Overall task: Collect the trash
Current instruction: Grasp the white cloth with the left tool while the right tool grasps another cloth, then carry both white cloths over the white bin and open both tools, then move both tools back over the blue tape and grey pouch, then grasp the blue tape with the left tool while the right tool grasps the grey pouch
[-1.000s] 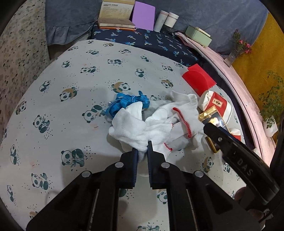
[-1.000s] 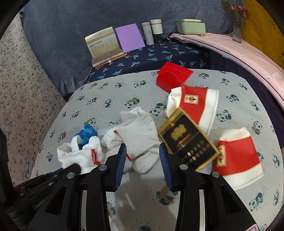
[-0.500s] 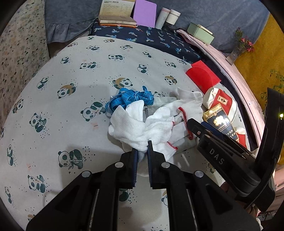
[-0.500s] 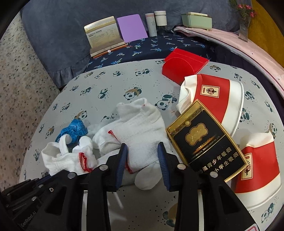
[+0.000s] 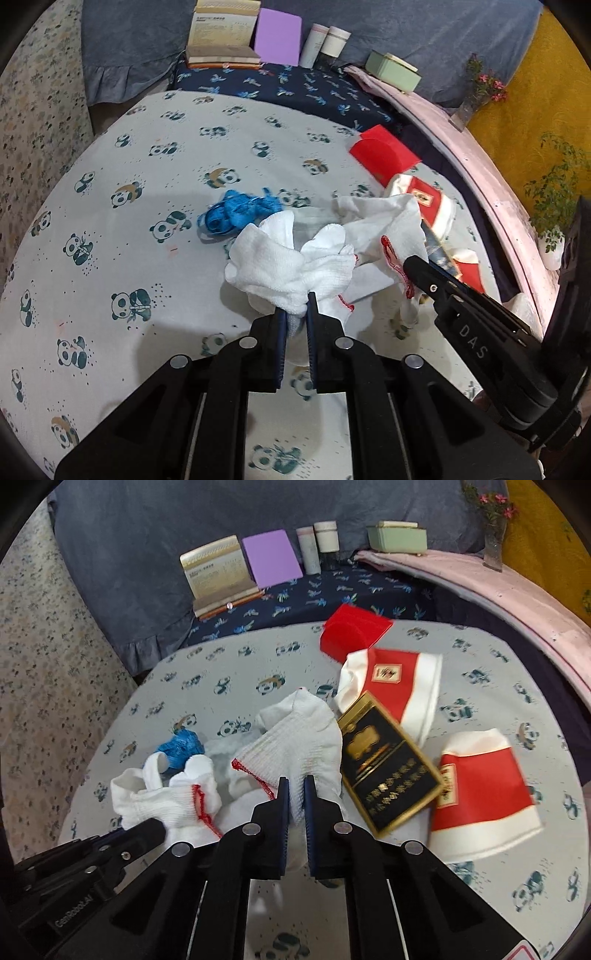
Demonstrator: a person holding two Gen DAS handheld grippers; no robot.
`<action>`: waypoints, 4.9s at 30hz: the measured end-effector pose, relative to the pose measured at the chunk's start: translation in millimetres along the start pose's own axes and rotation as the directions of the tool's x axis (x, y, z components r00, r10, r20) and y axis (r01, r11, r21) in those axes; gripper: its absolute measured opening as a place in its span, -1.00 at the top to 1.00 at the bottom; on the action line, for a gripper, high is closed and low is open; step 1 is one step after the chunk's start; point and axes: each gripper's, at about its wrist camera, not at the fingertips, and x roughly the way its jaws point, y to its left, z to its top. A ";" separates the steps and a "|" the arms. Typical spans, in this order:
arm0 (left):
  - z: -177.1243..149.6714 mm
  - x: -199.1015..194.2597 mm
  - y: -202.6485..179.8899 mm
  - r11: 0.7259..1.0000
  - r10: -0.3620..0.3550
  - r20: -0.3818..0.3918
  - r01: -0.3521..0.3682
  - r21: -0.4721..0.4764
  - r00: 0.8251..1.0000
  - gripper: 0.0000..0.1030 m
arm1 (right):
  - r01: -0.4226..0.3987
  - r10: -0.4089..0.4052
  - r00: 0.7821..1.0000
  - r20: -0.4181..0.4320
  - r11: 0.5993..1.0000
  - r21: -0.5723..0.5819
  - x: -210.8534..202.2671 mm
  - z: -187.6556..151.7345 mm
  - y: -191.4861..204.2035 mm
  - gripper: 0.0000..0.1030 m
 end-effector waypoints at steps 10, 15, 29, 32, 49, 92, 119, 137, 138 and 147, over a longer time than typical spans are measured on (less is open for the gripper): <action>-10.2 -39.5 -60.1 0.994 -0.055 0.060 0.049 0.097 0.997 0.82 | 0.021 -0.028 0.990 0.137 0.999 0.049 -86.3 1.9 -30.5 0.85; -21.6 -52.3 -100.9 0.983 -0.085 0.068 0.072 0.169 0.994 0.82 | 0.048 -0.065 0.980 0.188 0.995 0.090 -125.2 -6.9 -57.5 0.85; -65.5 -64.2 -221.1 0.912 -0.176 0.032 0.151 0.380 0.984 0.82 | 0.155 -0.228 0.939 0.257 0.949 0.276 -215.6 -57.0 -166.4 0.85; -74.8 -63.0 -247.3 0.890 -0.195 0.015 0.170 0.424 0.981 0.82 | 0.175 -0.264 0.929 0.259 0.931 0.319 -228.9 -67.4 -190.2 0.85; -122.1 -30.2 -371.3 0.770 -0.231 -0.091 0.239 0.591 0.969 0.81 | 0.229 -0.391 0.892 0.228 0.825 0.517 -266.7 -125.0 -301.2 0.85; -112.5 0.1 -374.0 0.811 -0.185 -0.081 0.199 0.550 0.979 -0.05 | 0.241 -0.400 0.895 0.197 0.805 0.542 -249.7 -126.8 -320.2 0.62; -62.9 -19.1 -227.8 0.941 -0.097 0.010 0.089 0.326 0.995 -0.08 | 0.209 -0.290 0.935 0.205 0.916 0.342 -205.2 -82.0 -204.5 0.14; -34.6 -30.4 -96.0 0.991 0.034 0.079 -0.044 0.125 0.996 -0.20 | 0.128 -0.151 0.978 0.146 0.979 0.157 -144.2 -57.1 -97.4 0.09; -33.3 -30.6 -87.2 0.993 0.041 0.079 -0.049 0.111 0.996 -0.20 | 0.121 -0.141 0.980 0.138 0.983 0.141 -138.8 -56.2 -89.0 0.09; -20.9 -30.2 -19.1 0.990 0.135 0.092 -0.139 0.036 0.987 -0.30 | 0.075 -0.078 0.994 0.077 0.996 0.037 -95.6 -49.2 -28.4 0.09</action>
